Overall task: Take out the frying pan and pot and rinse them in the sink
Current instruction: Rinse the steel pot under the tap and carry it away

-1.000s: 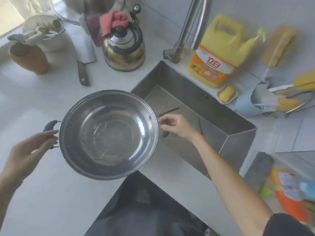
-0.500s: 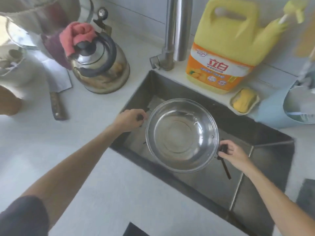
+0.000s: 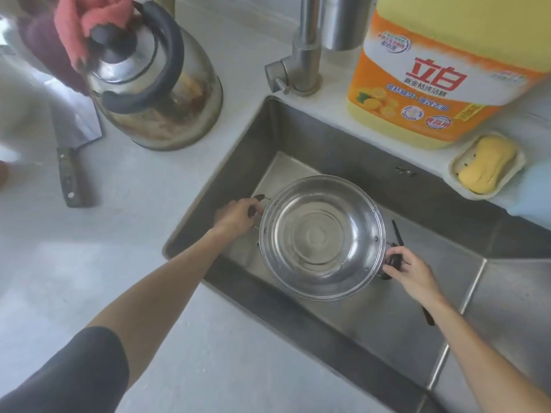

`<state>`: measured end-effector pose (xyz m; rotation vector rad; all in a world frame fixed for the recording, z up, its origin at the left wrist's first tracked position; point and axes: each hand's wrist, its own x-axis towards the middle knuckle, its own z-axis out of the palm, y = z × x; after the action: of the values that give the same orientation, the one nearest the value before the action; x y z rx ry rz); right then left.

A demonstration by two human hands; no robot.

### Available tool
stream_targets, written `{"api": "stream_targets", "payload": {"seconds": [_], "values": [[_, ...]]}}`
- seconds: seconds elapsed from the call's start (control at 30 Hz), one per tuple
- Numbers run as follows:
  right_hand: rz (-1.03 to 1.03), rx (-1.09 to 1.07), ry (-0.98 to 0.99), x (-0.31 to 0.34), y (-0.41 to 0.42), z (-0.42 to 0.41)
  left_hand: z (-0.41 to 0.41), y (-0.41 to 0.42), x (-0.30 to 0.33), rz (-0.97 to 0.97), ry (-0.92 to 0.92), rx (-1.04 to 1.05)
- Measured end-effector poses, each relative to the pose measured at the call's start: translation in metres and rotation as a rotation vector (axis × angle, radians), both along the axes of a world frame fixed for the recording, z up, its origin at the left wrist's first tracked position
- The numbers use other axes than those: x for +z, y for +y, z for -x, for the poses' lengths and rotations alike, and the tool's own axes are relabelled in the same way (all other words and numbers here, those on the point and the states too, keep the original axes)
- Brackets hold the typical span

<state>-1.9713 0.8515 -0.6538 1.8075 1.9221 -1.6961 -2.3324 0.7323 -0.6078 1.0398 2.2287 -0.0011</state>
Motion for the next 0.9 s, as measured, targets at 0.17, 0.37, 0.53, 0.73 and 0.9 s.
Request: {"api": "stream_targets", "payload": {"seconds": [0.17, 0.37, 0.53, 0.73, 0.9], "values": [[0.011, 0.027, 0.008, 0.005, 0.001, 0.001, -0.001, 0.017, 0.042, -0.268, 0.043, -0.099], [-0.007, 0.058, -0.017, 0.002, -0.001, -0.002, -0.005, 0.093, 0.160, -0.902, 0.153, 0.178], [-0.024, 0.051, 0.010, -0.003, -0.002, 0.000, 0.005, 0.122, 0.158, -0.704, 0.247, 0.198], [-0.016, 0.030, 0.010, -0.003, -0.004, -0.001, 0.017, 0.120, 0.145, -0.832, 0.455, 0.010], [-0.021, 0.026, -0.012, -0.002, -0.004, 0.000, 0.029, 0.093, 0.119, -1.023, 0.617, -0.077]]}}
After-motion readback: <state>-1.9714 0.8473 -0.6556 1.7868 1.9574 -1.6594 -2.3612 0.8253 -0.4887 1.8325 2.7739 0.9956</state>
